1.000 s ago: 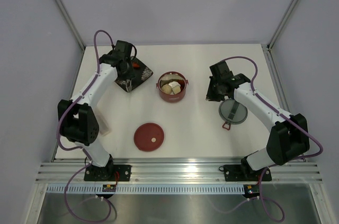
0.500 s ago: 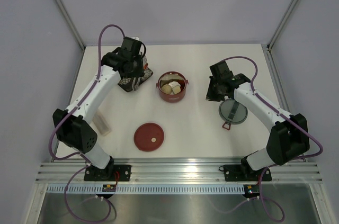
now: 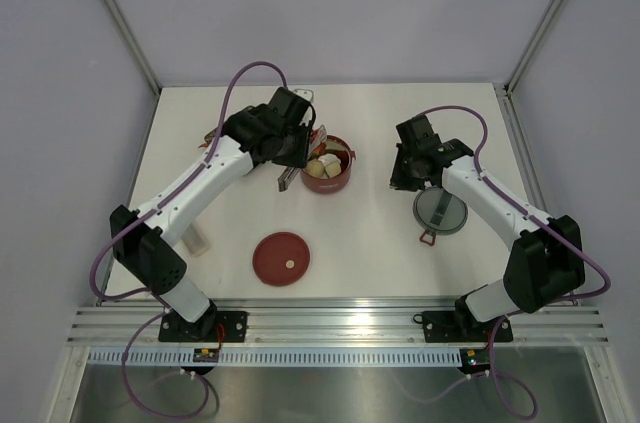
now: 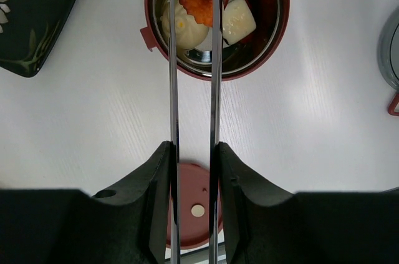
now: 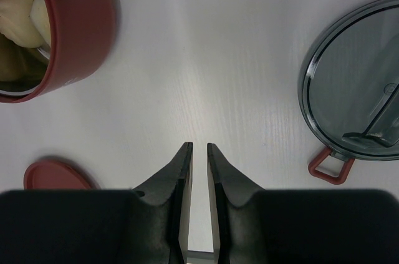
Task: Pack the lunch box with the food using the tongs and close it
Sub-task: Place the fake food in the packing box, then place the clamp at the center of the board.
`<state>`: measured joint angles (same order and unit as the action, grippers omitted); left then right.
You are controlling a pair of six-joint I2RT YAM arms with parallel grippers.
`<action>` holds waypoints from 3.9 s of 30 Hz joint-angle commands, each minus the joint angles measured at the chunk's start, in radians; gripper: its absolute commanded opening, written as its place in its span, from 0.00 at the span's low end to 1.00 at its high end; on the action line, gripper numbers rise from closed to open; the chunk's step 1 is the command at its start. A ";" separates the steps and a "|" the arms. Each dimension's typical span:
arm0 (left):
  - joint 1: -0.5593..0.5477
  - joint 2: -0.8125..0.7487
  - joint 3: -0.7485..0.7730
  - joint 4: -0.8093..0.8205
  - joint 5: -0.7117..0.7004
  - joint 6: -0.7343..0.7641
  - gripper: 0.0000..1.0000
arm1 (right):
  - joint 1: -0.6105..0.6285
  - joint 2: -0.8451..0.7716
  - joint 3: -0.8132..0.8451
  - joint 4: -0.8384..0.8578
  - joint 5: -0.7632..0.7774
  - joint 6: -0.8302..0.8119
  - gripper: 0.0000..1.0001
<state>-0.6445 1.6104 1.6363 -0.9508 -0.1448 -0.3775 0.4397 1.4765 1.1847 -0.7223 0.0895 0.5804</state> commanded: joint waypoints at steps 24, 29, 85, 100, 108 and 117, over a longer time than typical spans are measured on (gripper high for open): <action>-0.050 0.014 -0.010 0.060 0.044 -0.008 0.42 | 0.008 -0.030 -0.004 0.024 0.024 0.007 0.23; -0.052 0.010 -0.004 0.060 0.042 -0.005 0.42 | 0.008 -0.032 -0.007 0.024 0.024 0.010 0.23; -0.385 -0.077 -0.383 0.613 -0.027 0.101 0.06 | -0.398 -0.239 -0.088 -0.042 0.033 -0.116 0.27; -0.400 0.071 -0.475 0.751 -0.019 0.046 0.42 | -0.400 -0.246 -0.157 -0.035 -0.004 -0.090 0.27; -0.420 0.086 -0.451 0.718 -0.015 0.057 0.73 | -0.398 -0.246 -0.145 -0.032 -0.007 -0.090 0.28; -0.426 -0.013 -0.406 0.633 -0.048 0.074 0.81 | -0.398 -0.246 -0.146 -0.028 -0.025 -0.085 0.29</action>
<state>-1.0637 1.6897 1.1809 -0.3149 -0.1581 -0.3138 0.0444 1.2396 1.0267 -0.7765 0.0849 0.4892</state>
